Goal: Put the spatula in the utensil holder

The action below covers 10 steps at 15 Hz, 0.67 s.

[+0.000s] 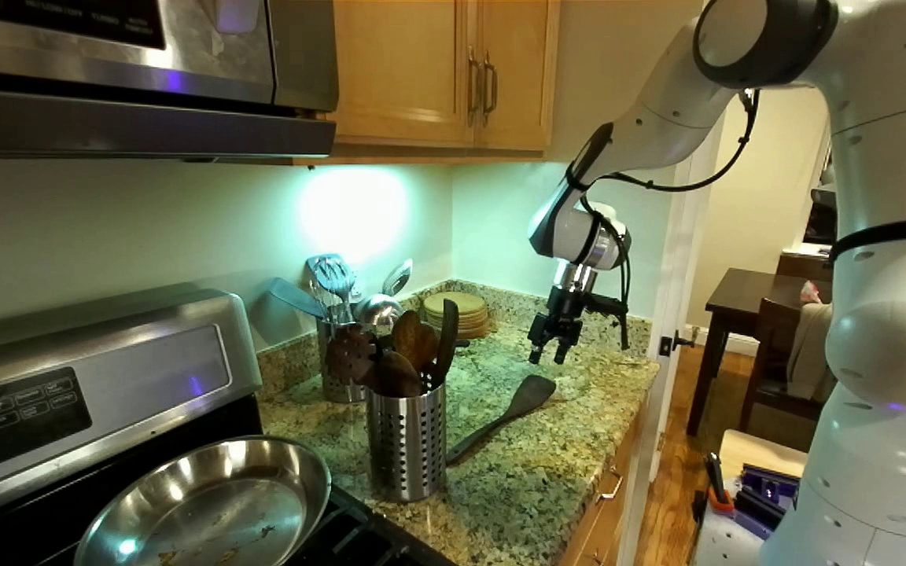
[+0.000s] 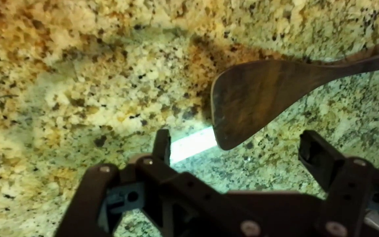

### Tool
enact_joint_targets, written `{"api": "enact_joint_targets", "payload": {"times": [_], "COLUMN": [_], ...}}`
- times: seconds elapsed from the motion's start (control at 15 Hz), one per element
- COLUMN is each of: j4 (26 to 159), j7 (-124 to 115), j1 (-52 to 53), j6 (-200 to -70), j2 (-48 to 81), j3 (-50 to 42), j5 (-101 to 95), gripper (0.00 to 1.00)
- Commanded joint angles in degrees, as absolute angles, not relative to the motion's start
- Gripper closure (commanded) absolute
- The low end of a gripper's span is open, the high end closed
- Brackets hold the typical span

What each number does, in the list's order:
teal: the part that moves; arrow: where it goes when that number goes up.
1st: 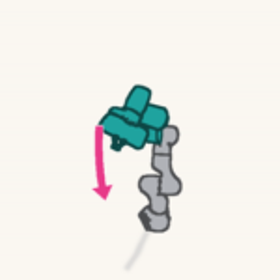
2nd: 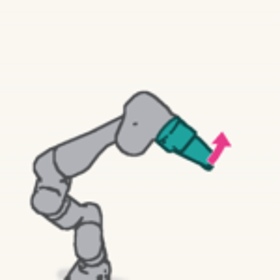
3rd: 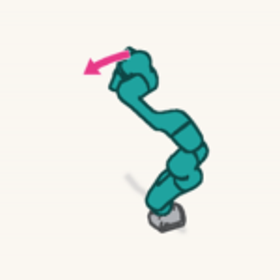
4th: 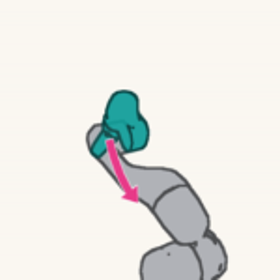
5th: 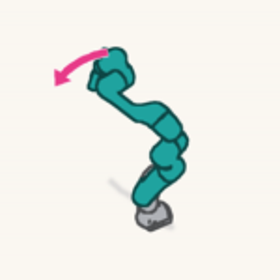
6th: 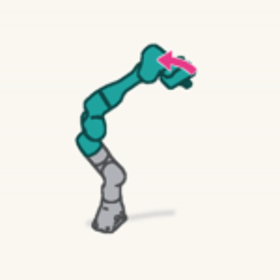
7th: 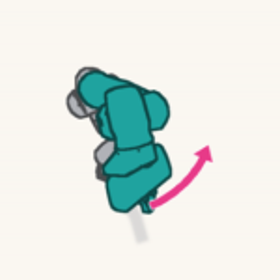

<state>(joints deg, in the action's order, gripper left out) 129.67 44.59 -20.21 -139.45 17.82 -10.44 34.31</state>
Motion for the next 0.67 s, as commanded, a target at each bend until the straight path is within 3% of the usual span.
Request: {"api": "enact_joint_targets", "payload": {"times": [0.0,0.6], "j4": [127.11,123.95], "j7": [48.14,47.99], "j1": [-22.97,-23.64], "j6": [-139.75,-138.36], "j2": [20.72,26.13], "j3": [-7.96,-5.70], "j5": [37.54,36.15], "gripper": [0.00,0.00]}}
